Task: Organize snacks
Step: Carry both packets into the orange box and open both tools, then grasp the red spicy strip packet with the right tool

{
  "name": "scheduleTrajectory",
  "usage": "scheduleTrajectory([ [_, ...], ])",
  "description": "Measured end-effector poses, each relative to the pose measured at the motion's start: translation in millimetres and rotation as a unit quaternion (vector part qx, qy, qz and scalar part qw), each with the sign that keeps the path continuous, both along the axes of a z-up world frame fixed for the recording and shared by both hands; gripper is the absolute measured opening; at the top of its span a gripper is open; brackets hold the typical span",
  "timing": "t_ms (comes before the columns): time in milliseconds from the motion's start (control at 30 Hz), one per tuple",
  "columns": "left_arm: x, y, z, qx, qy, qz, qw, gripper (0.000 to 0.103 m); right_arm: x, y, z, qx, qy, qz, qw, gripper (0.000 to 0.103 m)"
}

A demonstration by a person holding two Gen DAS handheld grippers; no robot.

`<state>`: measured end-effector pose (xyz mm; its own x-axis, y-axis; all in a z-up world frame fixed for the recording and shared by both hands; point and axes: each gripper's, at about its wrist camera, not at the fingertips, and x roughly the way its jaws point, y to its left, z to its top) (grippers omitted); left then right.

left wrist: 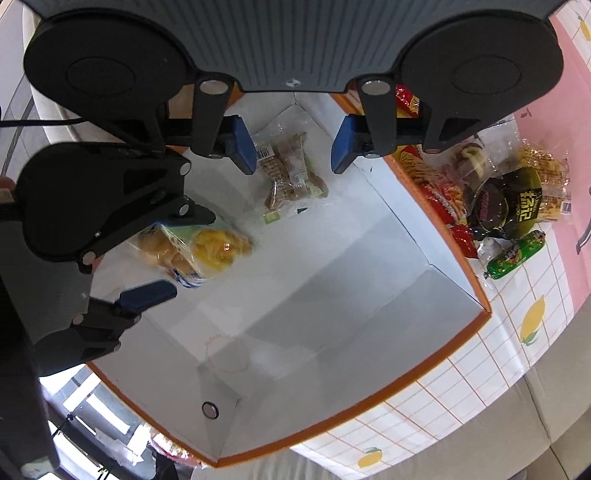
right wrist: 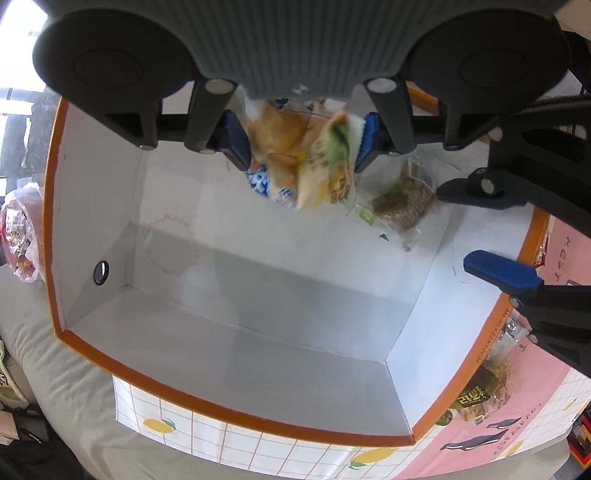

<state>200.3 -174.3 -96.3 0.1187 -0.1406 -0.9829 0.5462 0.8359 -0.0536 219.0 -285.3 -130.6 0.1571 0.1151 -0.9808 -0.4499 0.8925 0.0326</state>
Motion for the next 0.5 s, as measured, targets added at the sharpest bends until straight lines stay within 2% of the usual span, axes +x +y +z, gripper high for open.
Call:
scheduleTrajectory([
  [67, -4.4, 2.7, 7.1, -0.005, -0.009, 0.000, 0.9999, 0.059, -0.9, 0.9, 4.5, -0.005, -0.006, -0.003, 1.000, 0.071],
  [167, -8.5, 8.2, 17.7, -0.020, -0.023, 0.005, 0.9995, 0.060, -3.8, 1.8, 15.2, -0.005, -0.018, -0.006, 1.000, 0.076],
  [367, -24.3, 26.8, 45.2, -0.061, -0.057, 0.023, 0.9962, 0.062, -16.4, 3.2, 37.1, -0.008, -0.056, -0.021, 0.998, 0.080],
  [500, -38.4, 46.2, 63.4, -0.090, -0.088, 0.043, 0.9911, 0.062, -30.7, 4.4, 54.5, 0.002, -0.097, -0.065, 0.993, 0.081],
])
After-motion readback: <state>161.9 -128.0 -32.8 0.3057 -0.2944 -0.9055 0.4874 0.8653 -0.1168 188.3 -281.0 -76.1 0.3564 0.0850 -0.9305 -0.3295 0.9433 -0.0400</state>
